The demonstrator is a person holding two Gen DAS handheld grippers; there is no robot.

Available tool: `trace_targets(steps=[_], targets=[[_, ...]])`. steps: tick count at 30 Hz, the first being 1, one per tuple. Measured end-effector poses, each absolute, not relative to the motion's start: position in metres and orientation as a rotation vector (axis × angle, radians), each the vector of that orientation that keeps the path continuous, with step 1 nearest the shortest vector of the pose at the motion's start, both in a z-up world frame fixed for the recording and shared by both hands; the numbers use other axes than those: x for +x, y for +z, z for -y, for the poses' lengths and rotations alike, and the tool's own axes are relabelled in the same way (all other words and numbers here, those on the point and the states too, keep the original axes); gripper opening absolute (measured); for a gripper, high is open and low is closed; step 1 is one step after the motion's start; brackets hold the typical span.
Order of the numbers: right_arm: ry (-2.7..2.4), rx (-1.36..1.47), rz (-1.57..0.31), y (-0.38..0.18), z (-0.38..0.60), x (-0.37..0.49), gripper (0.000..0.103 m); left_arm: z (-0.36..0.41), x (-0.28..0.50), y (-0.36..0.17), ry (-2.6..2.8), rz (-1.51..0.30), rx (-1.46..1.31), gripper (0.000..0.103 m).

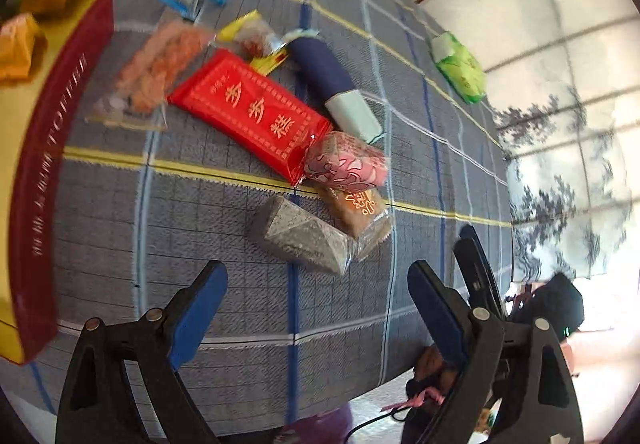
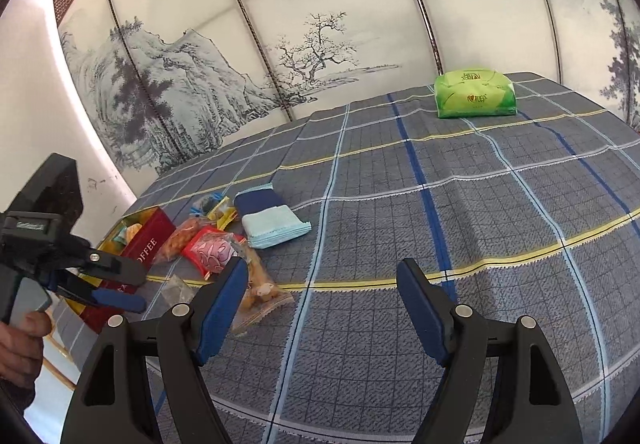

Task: Organize snacks
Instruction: 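Reach the left gripper to the dark grey square packet and grasp it, then carry the grey packet into the tin and release it while the right gripper grasps the pink cake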

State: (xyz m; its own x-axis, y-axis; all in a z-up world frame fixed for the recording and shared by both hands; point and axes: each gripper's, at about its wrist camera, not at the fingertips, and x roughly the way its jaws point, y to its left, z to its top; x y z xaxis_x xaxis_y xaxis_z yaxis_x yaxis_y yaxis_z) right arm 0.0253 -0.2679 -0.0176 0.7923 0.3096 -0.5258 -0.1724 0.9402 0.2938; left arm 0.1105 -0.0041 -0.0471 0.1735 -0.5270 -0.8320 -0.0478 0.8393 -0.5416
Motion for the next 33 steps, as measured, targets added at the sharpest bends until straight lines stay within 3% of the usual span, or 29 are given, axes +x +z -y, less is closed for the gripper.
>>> trace_targets(steps=[6,9,15,17,19,22,26,33], targets=[[0.304,0.293,-0.569,-0.017,0.277,0.019,0.079,0.018,0.123,-0.063,-0.252,-1.414,-0.527,0.085],[0.318,0.313,-0.556,-0.017,0.280,0.017,0.081,0.022,0.128,-0.070,-0.202,-1.434,-0.525,0.061],[0.330,0.341,-0.549,-0.018,0.285,0.016,0.082,0.023,0.129,-0.074,-0.163,-1.438,-0.538,0.058],[0.328,0.341,-0.550,-0.017,0.285,0.017,0.082,0.023,0.130,-0.074,-0.173,-1.429,-0.519,0.052],[0.324,0.342,-0.555,-0.017,0.285,0.017,0.083,0.022,0.129,-0.075,-0.224,-1.442,-0.488,0.032],[0.326,0.341,-0.573,-0.018,0.285,0.018,0.084,0.025,0.122,-0.060,-0.231,-1.368,-0.283,0.024],[0.422,0.244,-0.615,-0.012,0.266,0.025,0.084,0.017,0.106,-0.054,-0.267,-1.300,-0.147,0.023],[0.640,-0.174,-0.654,0.001,0.189,0.049,0.084,-0.001,0.094,-0.055,-0.300,-1.262,-0.124,0.023]])
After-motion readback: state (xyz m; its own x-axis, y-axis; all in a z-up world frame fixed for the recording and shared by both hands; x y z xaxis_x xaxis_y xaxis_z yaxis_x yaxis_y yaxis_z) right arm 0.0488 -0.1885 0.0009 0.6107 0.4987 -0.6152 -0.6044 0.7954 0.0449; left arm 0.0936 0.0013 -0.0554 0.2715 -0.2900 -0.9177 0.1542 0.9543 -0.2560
